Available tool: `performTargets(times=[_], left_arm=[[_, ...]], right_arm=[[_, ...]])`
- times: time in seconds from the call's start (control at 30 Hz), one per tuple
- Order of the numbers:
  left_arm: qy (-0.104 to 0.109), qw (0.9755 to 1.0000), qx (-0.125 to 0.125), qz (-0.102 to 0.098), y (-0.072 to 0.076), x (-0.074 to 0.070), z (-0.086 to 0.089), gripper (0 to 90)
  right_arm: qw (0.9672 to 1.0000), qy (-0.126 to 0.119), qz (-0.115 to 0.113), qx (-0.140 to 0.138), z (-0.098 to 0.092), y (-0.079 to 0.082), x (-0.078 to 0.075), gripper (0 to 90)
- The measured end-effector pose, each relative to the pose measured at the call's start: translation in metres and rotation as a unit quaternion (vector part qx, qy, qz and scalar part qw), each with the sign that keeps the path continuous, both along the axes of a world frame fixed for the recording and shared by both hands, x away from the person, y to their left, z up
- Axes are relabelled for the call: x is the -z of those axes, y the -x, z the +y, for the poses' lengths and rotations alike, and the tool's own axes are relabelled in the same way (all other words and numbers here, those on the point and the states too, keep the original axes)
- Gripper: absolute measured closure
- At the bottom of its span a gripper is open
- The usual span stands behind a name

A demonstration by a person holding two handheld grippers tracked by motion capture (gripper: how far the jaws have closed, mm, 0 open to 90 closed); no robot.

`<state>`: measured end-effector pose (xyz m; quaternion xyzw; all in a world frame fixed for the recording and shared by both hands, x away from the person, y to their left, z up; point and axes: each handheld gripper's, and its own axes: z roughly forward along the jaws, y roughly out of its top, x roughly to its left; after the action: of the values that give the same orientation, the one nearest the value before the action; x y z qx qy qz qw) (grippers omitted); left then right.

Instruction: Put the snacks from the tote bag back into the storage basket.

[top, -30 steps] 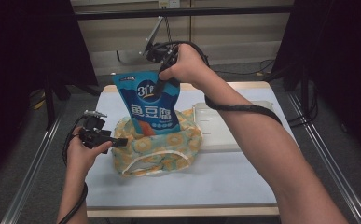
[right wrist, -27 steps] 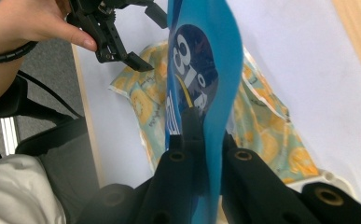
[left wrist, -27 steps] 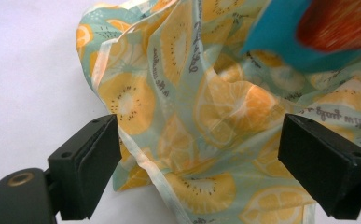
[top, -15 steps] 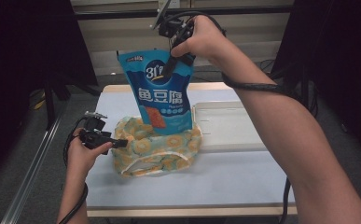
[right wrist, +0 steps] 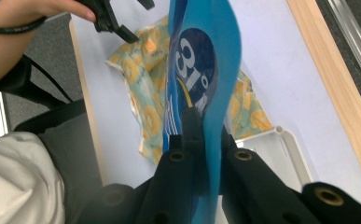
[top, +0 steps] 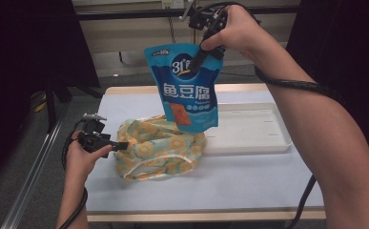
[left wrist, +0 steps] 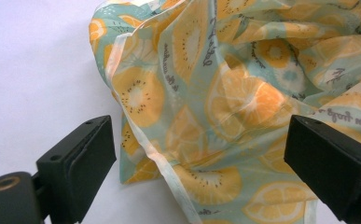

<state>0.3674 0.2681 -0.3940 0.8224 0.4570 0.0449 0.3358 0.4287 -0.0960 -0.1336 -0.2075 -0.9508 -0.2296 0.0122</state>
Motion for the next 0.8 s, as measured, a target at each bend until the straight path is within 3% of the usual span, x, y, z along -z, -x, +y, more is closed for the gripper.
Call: performTargets(times=[0.47,0.6,0.8], left_arm=[[0.004,1.0000,-0.004,-0.007,0.000,-0.004,0.000,8.1],[0.007,0.9999,-0.004,-0.011,-0.001,-0.005,0.000,8.2],[0.002,0.9999,-0.009,-0.012,-0.001,-0.004,-0.001,8.2]], right_arm=[[0.9996,0.009,-0.005,0.027,-0.062,0.002,0.009,90.0],[0.9993,0.002,0.001,0.036,-0.082,0.002,0.018,90.0],[0.9988,0.019,-0.001,0.046,-0.104,-0.004,0.038,90.0]])
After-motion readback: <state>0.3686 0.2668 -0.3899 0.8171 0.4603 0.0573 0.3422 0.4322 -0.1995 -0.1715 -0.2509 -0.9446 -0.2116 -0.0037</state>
